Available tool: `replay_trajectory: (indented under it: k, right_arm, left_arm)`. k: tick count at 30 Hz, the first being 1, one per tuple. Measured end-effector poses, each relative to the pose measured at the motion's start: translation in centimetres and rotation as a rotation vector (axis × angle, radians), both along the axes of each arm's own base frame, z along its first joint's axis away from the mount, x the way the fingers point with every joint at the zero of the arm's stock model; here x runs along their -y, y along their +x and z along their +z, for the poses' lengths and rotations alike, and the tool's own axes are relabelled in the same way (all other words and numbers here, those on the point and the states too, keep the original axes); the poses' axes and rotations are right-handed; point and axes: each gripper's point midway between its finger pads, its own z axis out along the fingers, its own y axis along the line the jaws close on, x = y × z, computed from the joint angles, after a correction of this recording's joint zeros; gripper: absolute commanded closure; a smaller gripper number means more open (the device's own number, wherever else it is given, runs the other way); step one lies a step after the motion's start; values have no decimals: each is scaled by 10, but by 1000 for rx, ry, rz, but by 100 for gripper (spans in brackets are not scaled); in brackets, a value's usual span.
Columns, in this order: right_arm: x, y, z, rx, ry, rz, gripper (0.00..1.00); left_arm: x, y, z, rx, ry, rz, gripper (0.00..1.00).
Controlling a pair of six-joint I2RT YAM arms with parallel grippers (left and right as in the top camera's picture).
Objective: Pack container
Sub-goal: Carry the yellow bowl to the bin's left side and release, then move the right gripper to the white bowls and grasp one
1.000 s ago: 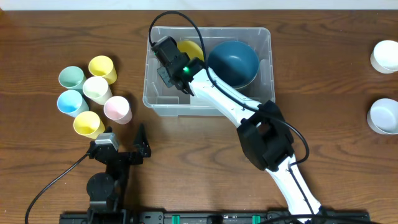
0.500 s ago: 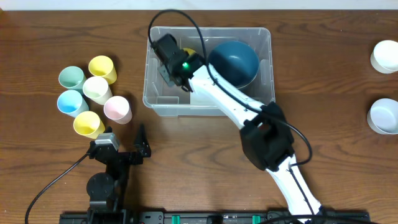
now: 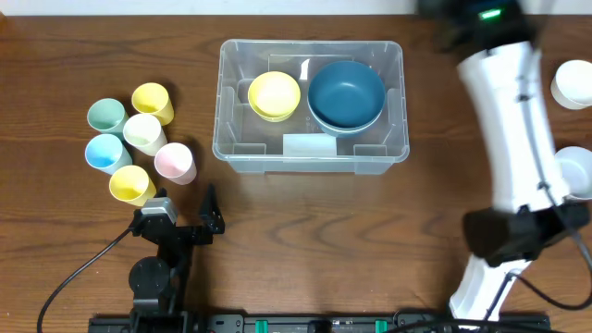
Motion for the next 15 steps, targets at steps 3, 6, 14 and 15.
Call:
replay_trajectory:
  k: [3, 6, 14, 15]
  right_arm:
    - [77, 4, -36, -80, 30, -136, 55]
    - [136, 0, -71, -149, 78, -229, 55]
    - [223, -17, -135, -266, 158, -364, 55]
    - [227, -18, -144, -282, 163, -364, 55]
  left_arm:
    - [0, 0, 0, 0, 0, 0, 2]
    - [0, 0, 0, 0, 0, 0, 2]
    - [0, 0, 0, 0, 0, 0, 2]
    - [0, 0, 0, 0, 0, 0, 2]
